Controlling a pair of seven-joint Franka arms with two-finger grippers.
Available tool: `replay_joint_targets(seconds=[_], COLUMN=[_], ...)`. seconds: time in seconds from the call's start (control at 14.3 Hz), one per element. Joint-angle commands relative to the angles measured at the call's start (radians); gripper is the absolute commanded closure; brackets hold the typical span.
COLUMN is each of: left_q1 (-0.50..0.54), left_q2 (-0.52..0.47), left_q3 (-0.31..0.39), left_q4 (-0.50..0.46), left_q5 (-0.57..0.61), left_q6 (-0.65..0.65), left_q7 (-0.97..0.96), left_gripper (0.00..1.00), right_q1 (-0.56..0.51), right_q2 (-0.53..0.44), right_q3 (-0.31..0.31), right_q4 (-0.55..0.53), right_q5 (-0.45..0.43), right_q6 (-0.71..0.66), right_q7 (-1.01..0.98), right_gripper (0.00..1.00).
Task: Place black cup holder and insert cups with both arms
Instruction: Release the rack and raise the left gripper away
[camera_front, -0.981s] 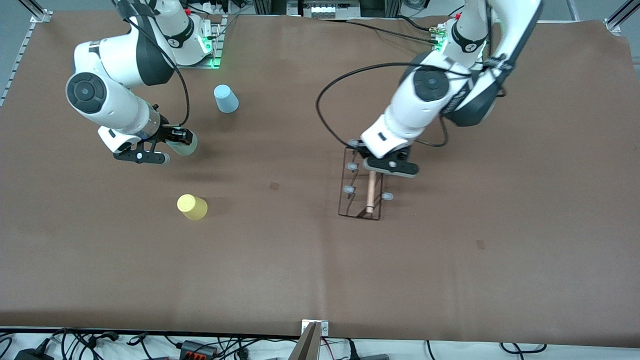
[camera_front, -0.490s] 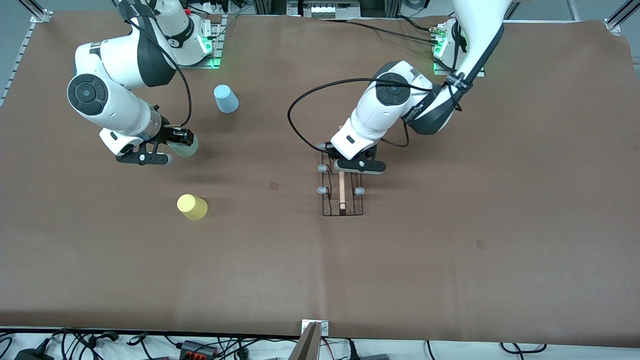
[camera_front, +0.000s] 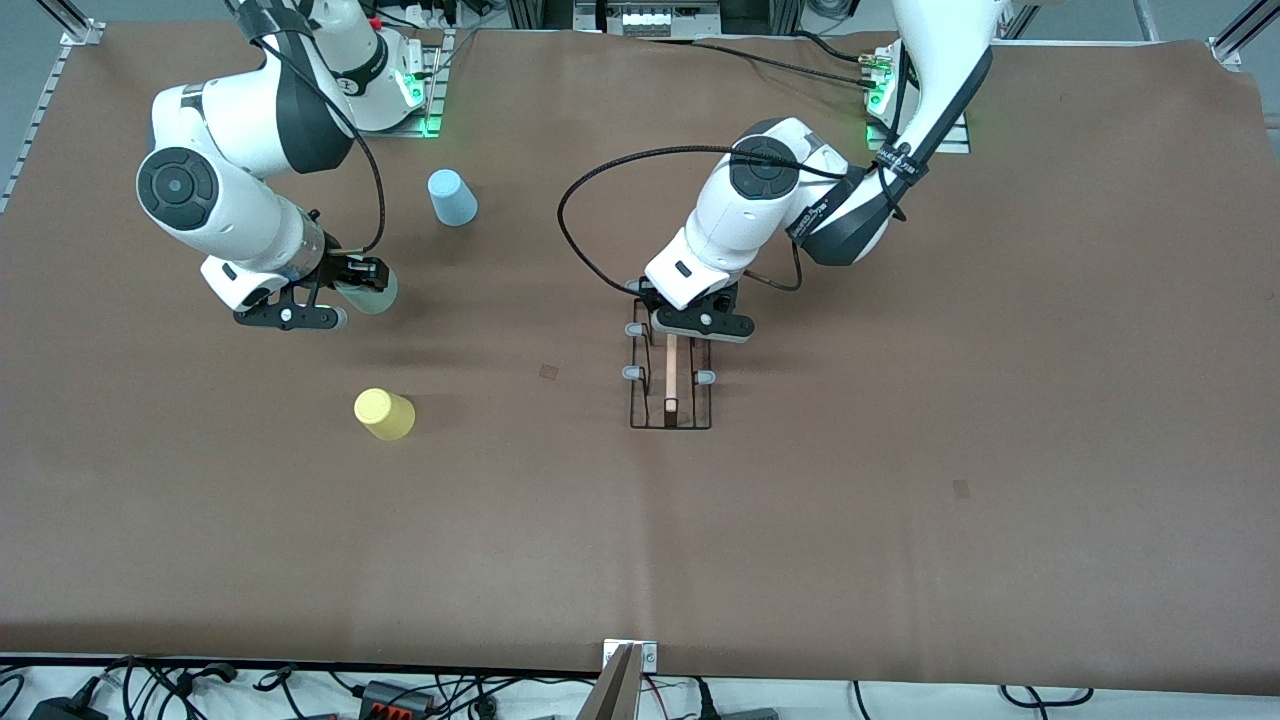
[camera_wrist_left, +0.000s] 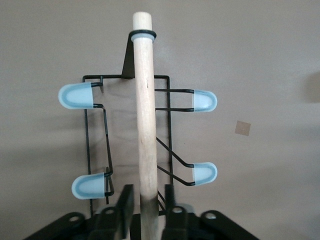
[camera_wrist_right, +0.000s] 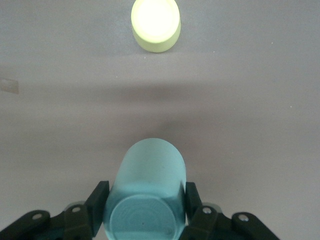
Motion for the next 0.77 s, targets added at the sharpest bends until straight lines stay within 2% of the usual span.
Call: replay_joint_targets(seconds=[0.0, 0.28, 0.49, 0.7], left_q1=[0.013, 0.095, 0.182, 0.306], left_q2=[-0.015, -0.097, -0.137, -0.180], left_q3=[0.006, 0.012, 0.006, 0.006], left_q4=[0.024, 0.055, 0.118, 0.142], left_q5=[0.066, 0.125, 0.196, 0.195], left_q6=[-0.022, -0.188, -0.352, -0.458], left_q7=[-0.003, 0.019, 0.075, 0.343], left_gripper=[0.00, 0.00, 0.00, 0.00], right_q1=[0.012, 0.038, 0.133, 0.255], right_q2=[0.004, -0.028, -0.048, -0.030], right_q3=[-0.002, -0.002, 0.029, 0.088], right_q4=[0.013, 0.014, 0.037, 0.118], right_q5=[-0.004, 0.013, 0.014, 0.074], right_q6=[-0.004, -0.016, -0.029, -0.029], right_q7=[-0.012, 0.019, 0.268, 0.586], right_gripper=[0.68, 0.66, 0.67, 0.67])
